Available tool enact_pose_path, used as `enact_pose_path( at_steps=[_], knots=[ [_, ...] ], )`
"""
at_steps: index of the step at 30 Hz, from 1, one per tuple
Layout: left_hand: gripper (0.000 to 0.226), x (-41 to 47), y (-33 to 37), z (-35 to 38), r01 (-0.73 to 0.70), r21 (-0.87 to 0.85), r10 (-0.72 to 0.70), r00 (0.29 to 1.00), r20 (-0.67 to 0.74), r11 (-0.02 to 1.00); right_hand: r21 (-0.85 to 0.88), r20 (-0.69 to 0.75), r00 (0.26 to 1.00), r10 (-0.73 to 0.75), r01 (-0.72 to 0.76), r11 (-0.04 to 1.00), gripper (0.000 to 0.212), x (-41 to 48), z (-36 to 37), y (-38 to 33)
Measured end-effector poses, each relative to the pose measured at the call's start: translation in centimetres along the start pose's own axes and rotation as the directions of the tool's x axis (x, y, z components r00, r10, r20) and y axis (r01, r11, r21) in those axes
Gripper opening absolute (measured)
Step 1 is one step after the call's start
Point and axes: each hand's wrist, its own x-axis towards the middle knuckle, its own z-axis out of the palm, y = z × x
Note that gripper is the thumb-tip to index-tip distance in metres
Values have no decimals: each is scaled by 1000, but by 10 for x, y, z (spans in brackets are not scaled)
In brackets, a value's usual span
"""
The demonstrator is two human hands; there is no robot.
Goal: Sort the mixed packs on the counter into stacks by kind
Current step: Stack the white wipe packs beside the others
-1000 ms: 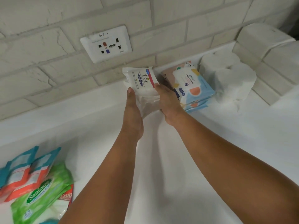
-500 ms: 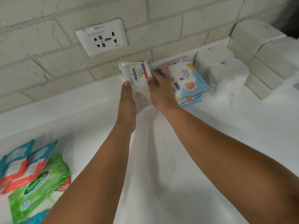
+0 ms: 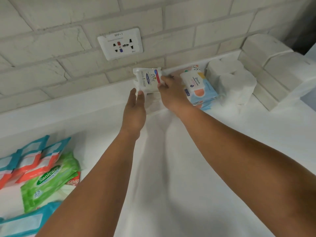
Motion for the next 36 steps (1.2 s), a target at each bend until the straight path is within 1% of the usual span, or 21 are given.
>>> enact_pose_path(
  at_steps=[3, 6, 10, 13, 15, 18, 20, 22, 25, 26, 28, 31, 33, 36],
  knots=[
    [35, -3, 4, -1, -32, 82, 25, 997, 79, 996, -43, 19, 999, 28, -27, 999, 39, 1, -1, -4],
    [32, -1, 4, 1, -23, 93, 14, 996, 91, 995, -56, 17, 998, 58, -57, 997, 45, 1, -1, -6],
    [44, -4, 6, 2, 2, 107, -11, 997, 78, 994, -85, 51, 996, 75, -70, 994, 49, 2, -2, -5],
    [61, -7, 11, -2, 46, 154, -55, 997, 56, 987, -104, 49, 997, 52, -47, 993, 48, -1, -7, -7],
    [62, -13, 16, -5, 59, 182, -61, 998, 4, 981, -128, 17, 1000, -4, 6, 992, 45, -6, -10, -12],
    [51, -29, 26, -14, -9, 218, 35, 993, -117, 976, -204, -11, 992, -123, 119, 972, 44, -21, -14, -21],
    [41, -48, 29, -25, -88, 235, 141, 965, -220, 968, -253, -6, 981, -194, 187, 949, 45, -34, -14, -26],
    [35, -69, 29, -38, -140, 249, 212, 933, -291, 958, -286, -30, 963, -269, 249, 925, 46, -51, -14, -29],
    [32, -105, 28, -59, -157, 327, 270, 902, -337, 932, -284, -103, 926, -365, 324, 902, 43, -85, -7, -34],
    [31, -117, 27, -67, -154, 356, 283, 894, -347, 922, -270, -99, 919, -381, 344, 899, 41, -98, -3, -36],
    [31, -139, 22, -83, -140, 404, 298, 884, -359, 904, -226, -38, 914, -403, 385, 895, 41, -124, 7, -37],
    [30, -167, 11, -108, -127, 467, 317, 879, -356, 875, -159, 116, 908, -402, 417, 895, 40, -157, 25, -36],
    [28, -185, 3, -125, -106, 493, 316, 876, -365, 864, -161, 201, 898, -392, 425, 891, 37, -180, 38, -37],
    [23, -211, -10, -150, -59, 506, 280, 884, -375, 861, -175, 280, 879, -387, 443, 879, 34, -210, 59, -40]
  ],
)
